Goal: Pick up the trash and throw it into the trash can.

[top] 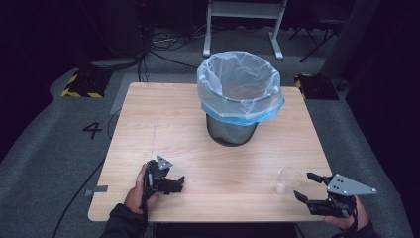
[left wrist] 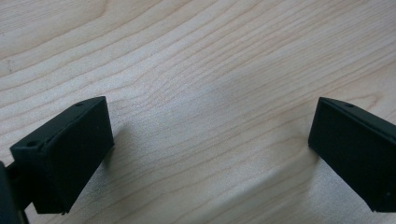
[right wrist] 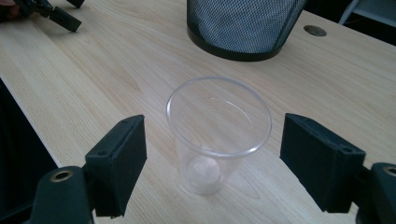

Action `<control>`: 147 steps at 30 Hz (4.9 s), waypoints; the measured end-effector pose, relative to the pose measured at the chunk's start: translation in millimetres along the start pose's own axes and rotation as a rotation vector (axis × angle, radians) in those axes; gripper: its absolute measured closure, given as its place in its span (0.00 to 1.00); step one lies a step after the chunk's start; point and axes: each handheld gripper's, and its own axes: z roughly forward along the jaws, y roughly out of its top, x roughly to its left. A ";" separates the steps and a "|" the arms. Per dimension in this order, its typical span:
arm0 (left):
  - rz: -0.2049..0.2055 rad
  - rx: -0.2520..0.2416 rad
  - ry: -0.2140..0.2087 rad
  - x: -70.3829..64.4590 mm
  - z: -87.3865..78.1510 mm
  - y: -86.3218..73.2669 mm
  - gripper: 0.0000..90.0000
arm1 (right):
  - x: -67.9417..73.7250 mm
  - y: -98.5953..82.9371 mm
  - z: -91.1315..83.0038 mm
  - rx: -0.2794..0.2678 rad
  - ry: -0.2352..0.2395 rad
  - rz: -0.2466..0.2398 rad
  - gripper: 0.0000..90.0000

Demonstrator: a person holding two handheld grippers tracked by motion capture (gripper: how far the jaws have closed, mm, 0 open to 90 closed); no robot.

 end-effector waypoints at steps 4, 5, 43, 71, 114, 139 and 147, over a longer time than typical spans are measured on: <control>0.002 -0.001 0.003 0.2 0.0 0.1 0.00 | 2.7 2.7 1.3 0.005 -0.001 -0.005 0.26; 0.002 -0.001 0.002 0.1 0.0 0.0 0.00 | 4.4 3.9 2.4 0.013 -0.004 -0.002 0.26; 0.001 -0.001 0.001 0.1 0.0 0.0 0.00 | 14.3 4.6 35.8 0.096 0.053 -0.017 0.76; 0.001 -0.001 0.001 0.1 0.1 0.0 0.00 | -3.2 15.0 42.6 -0.055 0.021 0.013 0.94; 0.002 0.000 0.000 0.0 0.2 0.3 0.00 | -43.1 118.2 20.1 -0.387 -0.234 -0.005 0.95; 0.003 0.001 -0.001 0.1 0.2 0.4 0.00 | -52.1 155.0 0.1 -0.491 -0.285 -0.018 0.95; 0.003 0.001 -0.001 0.1 0.2 0.4 0.00 | -54.8 166.7 1.1 -0.518 -0.288 -0.019 0.95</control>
